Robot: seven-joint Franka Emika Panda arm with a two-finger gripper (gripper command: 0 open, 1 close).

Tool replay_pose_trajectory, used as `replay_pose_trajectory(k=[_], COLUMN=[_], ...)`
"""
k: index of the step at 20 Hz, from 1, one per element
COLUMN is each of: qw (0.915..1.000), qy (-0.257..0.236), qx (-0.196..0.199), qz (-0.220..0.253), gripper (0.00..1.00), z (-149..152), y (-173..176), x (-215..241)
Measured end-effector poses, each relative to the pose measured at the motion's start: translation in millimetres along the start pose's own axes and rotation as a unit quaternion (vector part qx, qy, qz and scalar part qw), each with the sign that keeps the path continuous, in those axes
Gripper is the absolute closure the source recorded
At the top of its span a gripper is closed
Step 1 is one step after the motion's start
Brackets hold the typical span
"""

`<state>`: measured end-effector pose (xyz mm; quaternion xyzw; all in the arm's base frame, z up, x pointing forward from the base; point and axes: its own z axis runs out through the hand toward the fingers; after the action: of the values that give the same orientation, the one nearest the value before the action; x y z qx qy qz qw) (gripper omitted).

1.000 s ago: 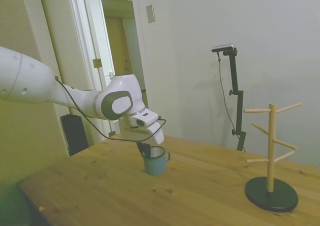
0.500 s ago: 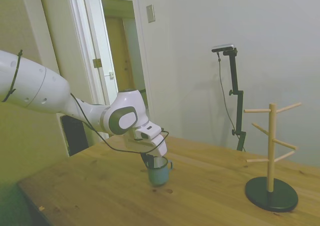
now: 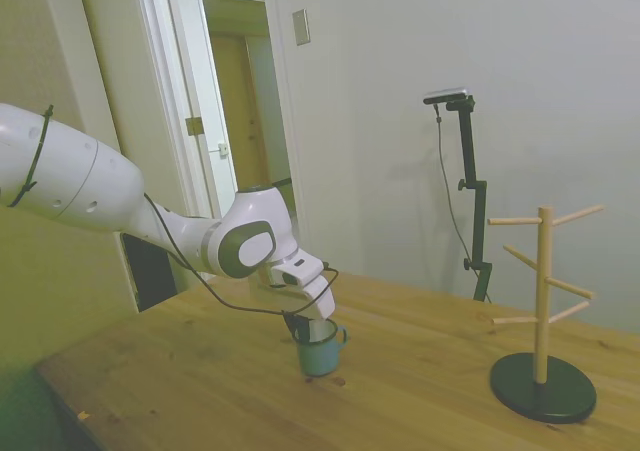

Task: Unload the mug

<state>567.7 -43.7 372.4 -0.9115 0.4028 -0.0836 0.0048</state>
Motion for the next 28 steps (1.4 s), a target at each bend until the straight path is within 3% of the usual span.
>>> replay_pose_trajectory(k=[4, 5, 19, 28], qw=[1.0000, 1.0000, 0.9999, 0.9996], qy=[0.001, 0.002, 0.005, 0.016], qx=[-0.003, -0.004, -0.009, -0.003], qz=[0.004, 0.006, 0.010, 0.021], gripper=[1.00, 0.00, 0.00, 0.00], z=[2.0, 2.2, -9.2, -103.5], y=[1.0, 1.1, 11.0, 38.6], x=[0.3, 0.2, 8.8, 49.8])
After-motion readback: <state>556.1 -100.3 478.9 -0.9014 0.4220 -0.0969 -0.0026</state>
